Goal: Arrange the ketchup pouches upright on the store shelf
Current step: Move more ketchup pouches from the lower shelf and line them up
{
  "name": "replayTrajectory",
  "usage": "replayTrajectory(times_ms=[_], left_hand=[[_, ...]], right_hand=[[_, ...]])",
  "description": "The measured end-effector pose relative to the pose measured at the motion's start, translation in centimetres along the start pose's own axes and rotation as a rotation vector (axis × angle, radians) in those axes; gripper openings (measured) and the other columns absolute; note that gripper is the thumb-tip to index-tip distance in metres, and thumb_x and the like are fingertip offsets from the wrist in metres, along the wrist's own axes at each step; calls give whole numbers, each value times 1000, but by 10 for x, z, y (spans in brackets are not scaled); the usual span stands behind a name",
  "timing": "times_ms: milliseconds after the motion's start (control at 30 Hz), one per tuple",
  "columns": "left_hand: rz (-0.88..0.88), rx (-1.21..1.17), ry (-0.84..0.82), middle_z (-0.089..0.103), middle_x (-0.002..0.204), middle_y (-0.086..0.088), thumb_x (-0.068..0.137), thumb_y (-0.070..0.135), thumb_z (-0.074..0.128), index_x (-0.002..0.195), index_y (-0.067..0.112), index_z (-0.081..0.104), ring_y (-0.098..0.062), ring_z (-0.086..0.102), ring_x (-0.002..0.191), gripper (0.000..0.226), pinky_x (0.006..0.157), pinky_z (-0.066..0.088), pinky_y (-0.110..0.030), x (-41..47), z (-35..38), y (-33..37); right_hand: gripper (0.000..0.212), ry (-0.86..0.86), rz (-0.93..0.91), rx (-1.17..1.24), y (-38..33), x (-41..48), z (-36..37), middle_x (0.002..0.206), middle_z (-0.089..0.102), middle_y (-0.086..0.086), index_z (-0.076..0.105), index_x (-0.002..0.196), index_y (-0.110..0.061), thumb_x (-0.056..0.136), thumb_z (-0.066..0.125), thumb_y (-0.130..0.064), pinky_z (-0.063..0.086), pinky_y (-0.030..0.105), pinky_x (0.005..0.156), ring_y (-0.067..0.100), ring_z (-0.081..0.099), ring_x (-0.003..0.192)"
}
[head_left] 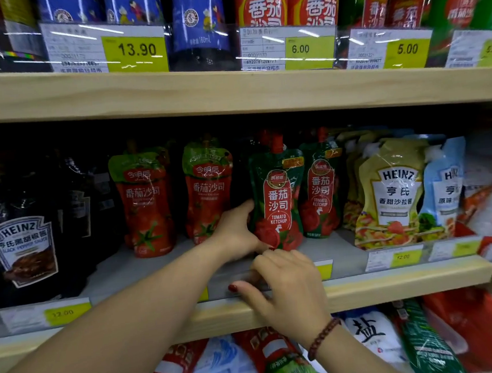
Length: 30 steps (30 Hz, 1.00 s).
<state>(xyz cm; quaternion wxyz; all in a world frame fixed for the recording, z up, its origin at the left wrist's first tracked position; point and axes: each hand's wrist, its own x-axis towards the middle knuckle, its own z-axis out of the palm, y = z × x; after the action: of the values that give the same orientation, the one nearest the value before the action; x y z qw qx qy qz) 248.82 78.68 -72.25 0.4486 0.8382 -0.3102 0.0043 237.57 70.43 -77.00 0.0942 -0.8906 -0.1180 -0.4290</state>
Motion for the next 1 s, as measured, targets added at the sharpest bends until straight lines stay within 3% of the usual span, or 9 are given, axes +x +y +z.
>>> replayTrajectory(times_ms=[167,367,533,667,833,1000], left_hand=[[-5,-40,-30,57,125,-3,55,11,86,132,25,42,-14,52,109,90,89,43,-26,0,-1,-1],[-5,-41,-40,50,105,9,57,12,86,134,27,40,-8,48,102,91,86,41,-24,-2,-1,-1],[-16,-55,-31,57,124,-1,60,11,84,134,26,40,-11,50,104,87,91,43,-28,-6,-1,2],[-38,-17,-41,57,122,-3,63,11,81,133,25,40,-12,52,101,82,90,44,-27,-10,-1,9],[-157,33,11,58,111,-11,63,10,82,123,11,49,-23,57,99,68,84,50,-32,-23,-11,17],[-170,-44,195,64,83,-4,65,15,80,93,16,57,-22,64,84,36,77,55,-36,-51,-26,29]], right_hand=[[37,13,-9,6,1,-1,1,62,50,-6,46,65,-21,85,52,-52,35,27,59,13,46,62],[36,9,-9,16,2,-1,1,62,50,-6,47,66,-21,85,52,-51,29,24,60,12,46,62],[37,-13,-8,26,1,0,-1,63,52,-6,49,66,-20,85,51,-51,34,27,59,13,47,62],[37,-27,-5,4,0,0,-2,63,52,-6,48,67,-21,85,50,-53,32,26,59,11,46,61],[36,-101,9,-14,-1,3,-8,65,56,-4,50,68,-20,83,51,-52,34,28,60,15,50,64],[29,-233,42,103,6,8,-26,84,64,4,61,88,-13,82,61,-42,43,37,73,22,57,83]])
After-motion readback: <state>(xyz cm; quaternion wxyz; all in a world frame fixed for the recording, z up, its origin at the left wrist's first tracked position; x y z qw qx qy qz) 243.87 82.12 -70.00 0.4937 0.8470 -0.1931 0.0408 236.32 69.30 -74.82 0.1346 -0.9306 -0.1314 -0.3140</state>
